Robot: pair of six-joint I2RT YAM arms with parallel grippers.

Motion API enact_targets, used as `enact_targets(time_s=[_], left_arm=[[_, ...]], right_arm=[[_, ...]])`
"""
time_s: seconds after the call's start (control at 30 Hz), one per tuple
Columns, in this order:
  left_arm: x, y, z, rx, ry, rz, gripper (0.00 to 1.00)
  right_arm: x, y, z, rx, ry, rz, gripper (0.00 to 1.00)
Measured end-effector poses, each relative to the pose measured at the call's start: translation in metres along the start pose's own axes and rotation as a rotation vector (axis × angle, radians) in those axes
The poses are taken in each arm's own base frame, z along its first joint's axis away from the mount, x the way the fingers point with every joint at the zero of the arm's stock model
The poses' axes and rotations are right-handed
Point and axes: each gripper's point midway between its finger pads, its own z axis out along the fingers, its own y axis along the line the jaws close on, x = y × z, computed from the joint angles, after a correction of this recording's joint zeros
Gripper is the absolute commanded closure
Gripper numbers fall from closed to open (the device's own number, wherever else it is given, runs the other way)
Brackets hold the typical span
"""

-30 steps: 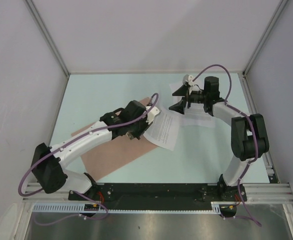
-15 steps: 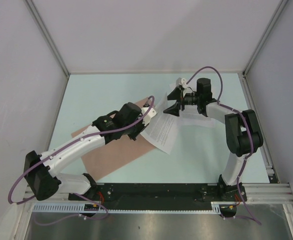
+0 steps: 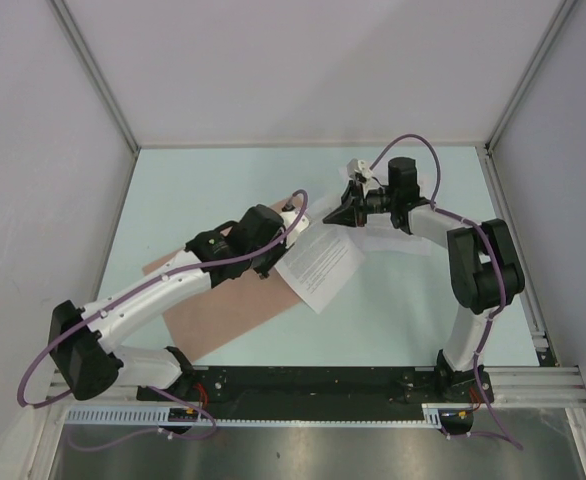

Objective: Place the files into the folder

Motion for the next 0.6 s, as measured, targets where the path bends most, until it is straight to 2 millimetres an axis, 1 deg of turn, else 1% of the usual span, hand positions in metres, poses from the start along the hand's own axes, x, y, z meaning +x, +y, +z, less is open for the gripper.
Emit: enact_targets(time_s=[0.07,0.1,0.13,0.17,0.2,0.23,0.27,0.33,0.37,0.4,0.43,0.47,0.53,0.6], left_arm=[[0.001,0.005,0.003,-0.022,0.011,-0.021,0.98],[0.003,0.008,0.006,-0.031,0.018,-0.039,0.98],[0.005,0.011,0.009,-0.042,0.028,-0.056,0.94],[0.008,0.017,0.013,-0.054,0.043,-0.084,0.77],[0.012,0.024,0.018,-0.072,0.063,-0.121,0.65],[0.017,0.031,0.023,-0.089,0.083,-0.154,0.55],[0.021,0.038,0.027,-0.107,0.1,-0.187,0.38],[0.026,0.051,0.034,-0.145,0.128,-0.254,0.29],[0.026,0.057,0.036,-0.163,0.134,-0.272,0.05],[0.026,0.064,0.037,-0.19,0.139,-0.308,0.0],[0.025,0.073,0.037,-0.218,0.141,-0.345,0.0],[0.021,0.077,0.038,-0.233,0.132,-0.388,0.0],[0.022,0.095,0.037,-0.277,0.117,-0.475,0.0],[0.028,0.112,0.035,-0.315,0.102,-0.572,0.01]], right_arm=[[0.003,-0.001,-0.002,0.008,0.007,0.022,0.81],[0.005,0.0,-0.002,0.012,0.013,0.034,0.86],[0.008,0.0,-0.003,0.015,0.02,0.049,0.98],[0.011,0.001,-0.003,0.02,0.028,0.063,1.0],[0.013,0.001,-0.004,0.025,0.033,0.074,1.0],[0.015,0.0,-0.004,0.032,0.039,0.088,1.0],[0.016,0.0,-0.004,0.042,0.044,0.105,1.0],[0.018,-0.005,-0.003,0.079,0.055,0.142,1.0],[0.018,-0.006,-0.003,0.094,0.058,0.158,1.0],[0.02,-0.01,-0.002,0.119,0.063,0.18,1.0],[0.02,-0.014,-0.003,0.143,0.064,0.202,1.0],[0.022,-0.018,-0.002,0.164,0.065,0.232,1.0],[0.026,-0.029,-0.002,0.197,0.065,0.301,1.0],[0.033,-0.04,-0.001,0.225,0.074,0.361,1.0]])
